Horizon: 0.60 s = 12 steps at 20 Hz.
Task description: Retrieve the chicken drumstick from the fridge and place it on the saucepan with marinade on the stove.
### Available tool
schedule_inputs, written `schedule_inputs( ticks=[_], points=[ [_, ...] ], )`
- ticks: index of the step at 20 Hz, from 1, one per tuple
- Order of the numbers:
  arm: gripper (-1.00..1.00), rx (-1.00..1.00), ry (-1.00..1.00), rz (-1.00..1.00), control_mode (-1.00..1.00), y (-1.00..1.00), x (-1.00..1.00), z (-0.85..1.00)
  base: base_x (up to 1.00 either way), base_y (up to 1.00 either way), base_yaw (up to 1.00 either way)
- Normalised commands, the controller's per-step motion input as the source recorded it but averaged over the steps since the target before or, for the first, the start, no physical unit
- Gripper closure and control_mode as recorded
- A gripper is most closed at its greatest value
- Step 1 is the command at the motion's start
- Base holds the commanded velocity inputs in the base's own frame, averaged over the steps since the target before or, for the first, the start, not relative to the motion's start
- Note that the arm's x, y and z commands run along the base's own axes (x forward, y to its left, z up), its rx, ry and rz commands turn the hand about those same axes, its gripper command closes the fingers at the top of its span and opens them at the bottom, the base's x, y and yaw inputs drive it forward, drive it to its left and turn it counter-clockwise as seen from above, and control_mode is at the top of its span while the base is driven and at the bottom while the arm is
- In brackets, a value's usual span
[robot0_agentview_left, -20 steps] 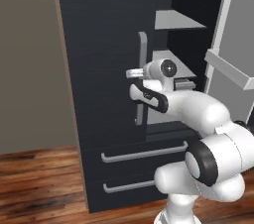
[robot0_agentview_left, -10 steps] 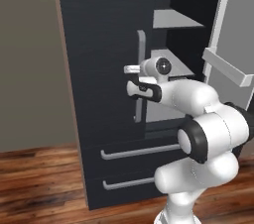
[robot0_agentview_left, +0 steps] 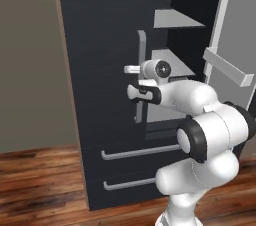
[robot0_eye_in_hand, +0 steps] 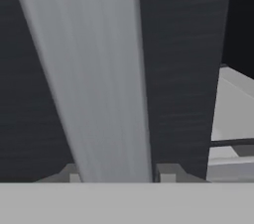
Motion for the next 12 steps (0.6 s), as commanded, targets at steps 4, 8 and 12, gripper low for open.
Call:
schedule_inputs(
  ticks=[4, 8, 12],
  points=[
    [1.00, 0.00, 0.07, 0.00, -1.00, 0.23, -0.72, 0.45, 0.00, 0.00, 0.00],
    [1.00, 0.00, 0.07, 0.02, -1.00, 0.31, -0.88, 0.55, 0.00, 0.00, 0.00],
    [1.00, 0.00, 0.13, 0.03, -1.00, 0.41, -0.72, 0.55, 0.00, 0.00, 0.00]
  ],
)
